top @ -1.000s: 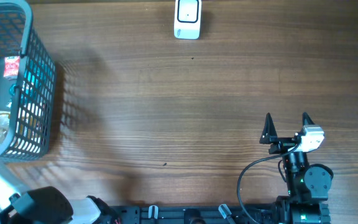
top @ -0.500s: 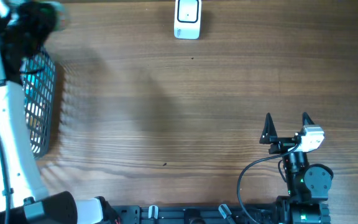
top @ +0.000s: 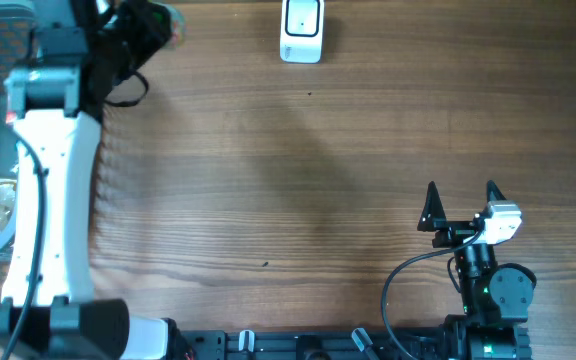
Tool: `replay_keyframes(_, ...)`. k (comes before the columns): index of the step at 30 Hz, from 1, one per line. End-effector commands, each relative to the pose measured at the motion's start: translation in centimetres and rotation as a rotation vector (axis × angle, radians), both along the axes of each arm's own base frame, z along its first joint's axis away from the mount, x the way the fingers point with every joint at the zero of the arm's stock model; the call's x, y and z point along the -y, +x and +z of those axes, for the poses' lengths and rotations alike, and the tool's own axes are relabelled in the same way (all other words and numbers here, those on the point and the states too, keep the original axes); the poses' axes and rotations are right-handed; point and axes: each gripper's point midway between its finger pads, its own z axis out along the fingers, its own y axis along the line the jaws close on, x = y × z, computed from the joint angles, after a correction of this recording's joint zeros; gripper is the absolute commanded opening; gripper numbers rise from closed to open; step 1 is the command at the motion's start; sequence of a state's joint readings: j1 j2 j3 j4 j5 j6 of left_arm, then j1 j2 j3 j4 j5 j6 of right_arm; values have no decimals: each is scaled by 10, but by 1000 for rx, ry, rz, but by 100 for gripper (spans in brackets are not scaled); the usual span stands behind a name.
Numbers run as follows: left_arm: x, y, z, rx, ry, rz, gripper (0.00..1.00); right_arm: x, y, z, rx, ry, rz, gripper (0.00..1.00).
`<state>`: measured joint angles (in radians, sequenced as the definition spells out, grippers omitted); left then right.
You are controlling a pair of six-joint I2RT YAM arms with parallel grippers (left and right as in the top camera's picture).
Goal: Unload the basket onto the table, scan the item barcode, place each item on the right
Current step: 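Lift the jar out and carry it toward the scanner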
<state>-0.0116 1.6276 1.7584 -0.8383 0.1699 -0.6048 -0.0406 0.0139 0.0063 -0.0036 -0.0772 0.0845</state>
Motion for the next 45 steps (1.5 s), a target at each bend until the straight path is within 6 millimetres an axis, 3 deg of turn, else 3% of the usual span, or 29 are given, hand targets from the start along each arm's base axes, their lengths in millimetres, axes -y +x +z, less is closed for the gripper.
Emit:
replay_keyframes(1, 19, 11, -31, -70, 5, -33, 54, 2, 0, 1, 6, -6, -13, 100)
replay_keyframes(11, 63, 22, -115, -267, 26, -122, 54, 2, 0, 1, 6, -6, -13, 100)
replay_keyframes(18, 85, 11, -181, -444, 74, -162, 60, 2, 0, 1, 6, -6, -13, 100)
replay_keyframes(21, 88, 9, -198, -460, 150, -149, 61, 2, 0, 1, 6, -6, -13, 100)
replay_keyframes(29, 97, 12, -218, -459, 226, -146, 61, 2, 0, 1, 6, -6, -13, 100)
replay_keyframes(38, 105, 6, -260, -546, 255, -169, 62, 2, 0, 1, 6, -6, -13, 100)
replay_keyframes(45, 104, 3, -265, -564, 259, -171, 80, 2, 0, 1, 6, -6, -13, 100)
